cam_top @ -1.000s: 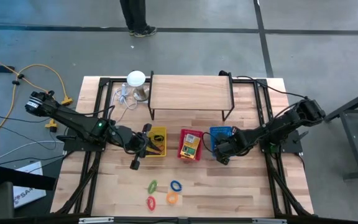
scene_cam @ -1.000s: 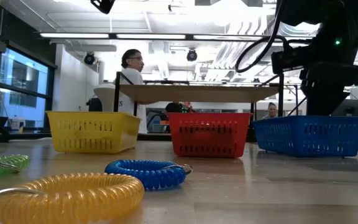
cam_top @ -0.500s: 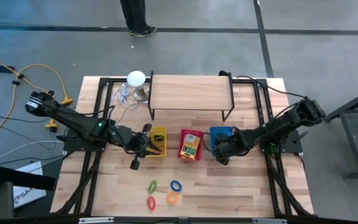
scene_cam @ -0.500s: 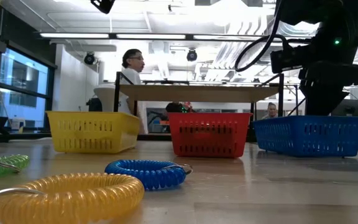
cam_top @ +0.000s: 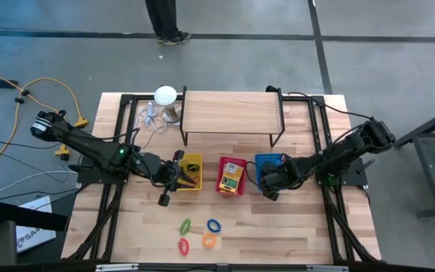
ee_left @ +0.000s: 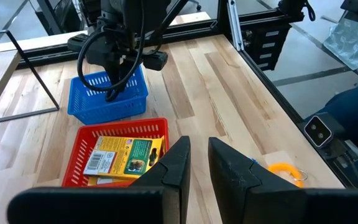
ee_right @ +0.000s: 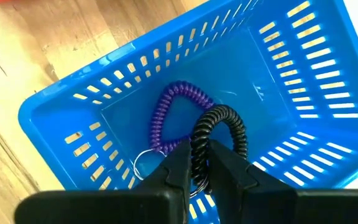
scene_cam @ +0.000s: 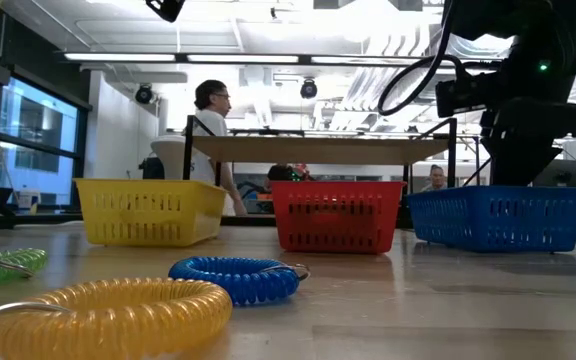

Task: Pick & Place Office Desk Supplies
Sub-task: Put the black spiral keychain into the blue bin, then put the blue spiral keychain into the blue bin

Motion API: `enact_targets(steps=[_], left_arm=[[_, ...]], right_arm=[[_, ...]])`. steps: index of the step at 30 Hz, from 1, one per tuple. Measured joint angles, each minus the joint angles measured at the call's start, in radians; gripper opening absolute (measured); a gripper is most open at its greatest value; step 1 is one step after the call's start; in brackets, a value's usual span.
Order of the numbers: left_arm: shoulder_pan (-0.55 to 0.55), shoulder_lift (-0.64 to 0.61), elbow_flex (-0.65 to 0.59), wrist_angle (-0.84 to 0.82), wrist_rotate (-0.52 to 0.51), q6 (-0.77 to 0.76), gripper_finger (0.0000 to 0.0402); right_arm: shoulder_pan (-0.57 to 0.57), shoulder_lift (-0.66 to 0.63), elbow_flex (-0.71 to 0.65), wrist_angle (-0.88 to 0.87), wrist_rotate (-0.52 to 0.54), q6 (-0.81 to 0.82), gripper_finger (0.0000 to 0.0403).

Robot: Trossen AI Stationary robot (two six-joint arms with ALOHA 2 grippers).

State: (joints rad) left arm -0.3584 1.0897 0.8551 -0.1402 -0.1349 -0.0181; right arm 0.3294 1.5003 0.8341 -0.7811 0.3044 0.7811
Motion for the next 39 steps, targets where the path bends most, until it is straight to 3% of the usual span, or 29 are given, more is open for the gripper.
enact_targets(steps=[15, 27, 39], left_arm=[[0.000, 0.000, 0.000, 0.000, 0.000, 0.000, 0.0054], [0.000, 0.000, 0.000, 0.000, 0.000, 0.000, 0.0054], [0.000, 0.000, 0.000, 0.000, 0.000, 0.000, 0.0054]], right_arm=[[0.000, 0.000, 0.000, 0.017, -0.023, -0.031, 0.0041], [-0.003, 0.000, 0.000, 0.034, -0.015, -0.045, 0.0131], [-0.003, 0.000, 0.000, 0.034, -0.015, -0.050, 0.0133]])
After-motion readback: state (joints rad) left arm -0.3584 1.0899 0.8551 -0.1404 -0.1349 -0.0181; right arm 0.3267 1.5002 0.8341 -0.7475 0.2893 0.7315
